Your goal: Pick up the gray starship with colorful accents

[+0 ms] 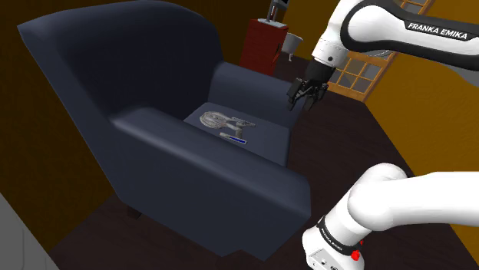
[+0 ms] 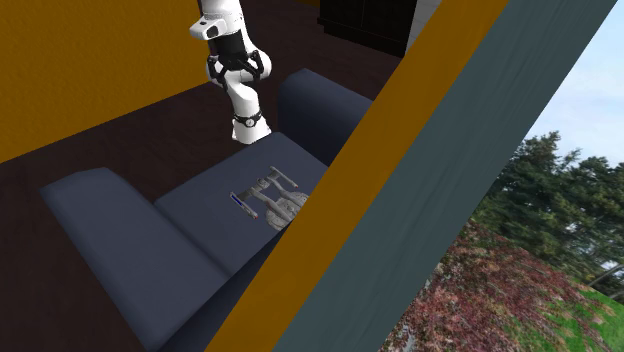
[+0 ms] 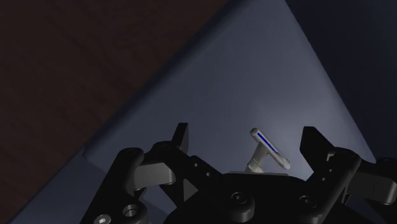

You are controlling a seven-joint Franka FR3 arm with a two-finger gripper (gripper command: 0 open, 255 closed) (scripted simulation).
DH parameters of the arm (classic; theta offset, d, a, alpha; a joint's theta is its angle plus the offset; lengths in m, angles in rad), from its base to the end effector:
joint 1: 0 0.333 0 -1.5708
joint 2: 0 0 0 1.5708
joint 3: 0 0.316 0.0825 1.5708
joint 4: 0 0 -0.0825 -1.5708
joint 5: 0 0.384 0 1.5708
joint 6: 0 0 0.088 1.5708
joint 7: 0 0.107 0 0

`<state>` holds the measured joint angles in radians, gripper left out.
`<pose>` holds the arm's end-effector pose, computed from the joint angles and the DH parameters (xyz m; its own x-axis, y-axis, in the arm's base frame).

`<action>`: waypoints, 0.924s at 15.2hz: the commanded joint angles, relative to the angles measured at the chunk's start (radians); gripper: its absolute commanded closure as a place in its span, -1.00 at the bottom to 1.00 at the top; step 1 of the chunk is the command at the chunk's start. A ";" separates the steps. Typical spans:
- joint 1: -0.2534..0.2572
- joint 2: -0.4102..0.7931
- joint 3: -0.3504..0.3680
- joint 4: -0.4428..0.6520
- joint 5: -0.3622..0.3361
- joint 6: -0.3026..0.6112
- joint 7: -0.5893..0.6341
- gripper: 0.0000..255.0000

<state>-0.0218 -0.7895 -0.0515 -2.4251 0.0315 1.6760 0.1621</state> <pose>0.3138 -0.0238 0.5680 0.9745 -0.2227 0.0280 -0.2201 -0.9727 -0.0734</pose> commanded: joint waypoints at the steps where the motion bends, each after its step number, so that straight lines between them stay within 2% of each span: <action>1: 0.000 0.000 0.000 0.000 0.000 0.000 0.000 -1.00; 7: -0.028 0.212 0.072 0.028 0.013 0.173 0.165 -1.00; 14: -0.067 0.489 0.131 0.132 -0.012 0.328 0.362 -1.00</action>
<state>-0.0821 -0.3463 0.0738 -2.3179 0.0253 1.9855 0.4949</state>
